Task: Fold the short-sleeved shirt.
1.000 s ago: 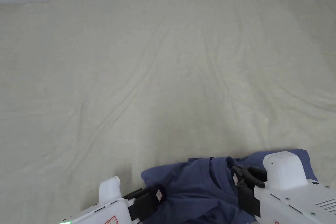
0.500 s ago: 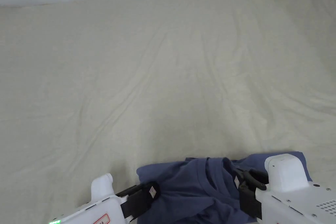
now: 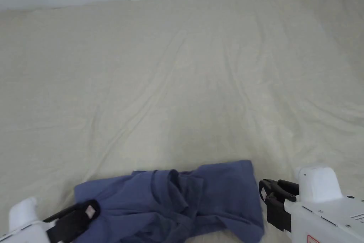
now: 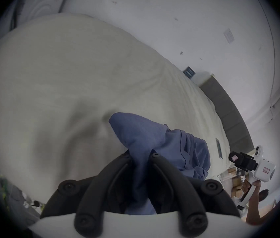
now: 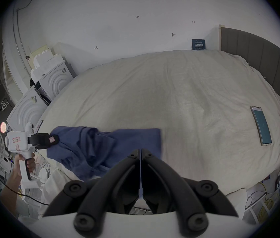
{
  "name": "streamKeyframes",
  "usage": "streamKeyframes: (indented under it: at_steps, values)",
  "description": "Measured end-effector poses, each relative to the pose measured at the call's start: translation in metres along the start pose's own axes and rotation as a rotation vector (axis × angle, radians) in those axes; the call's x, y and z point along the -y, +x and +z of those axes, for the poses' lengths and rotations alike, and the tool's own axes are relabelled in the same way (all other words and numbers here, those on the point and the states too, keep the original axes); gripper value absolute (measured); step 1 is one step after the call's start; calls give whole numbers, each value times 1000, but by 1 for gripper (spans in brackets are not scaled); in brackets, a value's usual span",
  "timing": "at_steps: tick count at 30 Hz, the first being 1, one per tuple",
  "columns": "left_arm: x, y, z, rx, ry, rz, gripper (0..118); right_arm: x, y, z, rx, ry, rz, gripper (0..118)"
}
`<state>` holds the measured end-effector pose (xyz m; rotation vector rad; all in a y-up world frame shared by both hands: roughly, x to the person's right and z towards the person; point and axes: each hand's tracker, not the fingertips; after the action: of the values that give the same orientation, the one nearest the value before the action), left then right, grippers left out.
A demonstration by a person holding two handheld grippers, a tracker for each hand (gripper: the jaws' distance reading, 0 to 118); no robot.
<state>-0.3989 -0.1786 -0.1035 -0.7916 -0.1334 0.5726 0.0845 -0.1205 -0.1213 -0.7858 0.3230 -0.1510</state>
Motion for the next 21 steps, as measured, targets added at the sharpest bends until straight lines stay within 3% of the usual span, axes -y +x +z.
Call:
streamKeyframes:
  at_steps: [7,14,16,17,21]
  values:
    - [-23,3,50,-25,29,-18,12,0,-8,0,-12,7,35,4]
    - [-28,118,27,119,-21,-65,12,6,-7,4,-30,11,20,4]
    - [-29,136,15,145,-37,-109,12,7,-3,8,-26,14,16,4]
    - [-27,101,30,159,-51,-114,12,8,-1,10,-25,17,12,4]
    - [-20,128,-7,225,-167,-160,12,10,11,13,-10,21,-13,4]
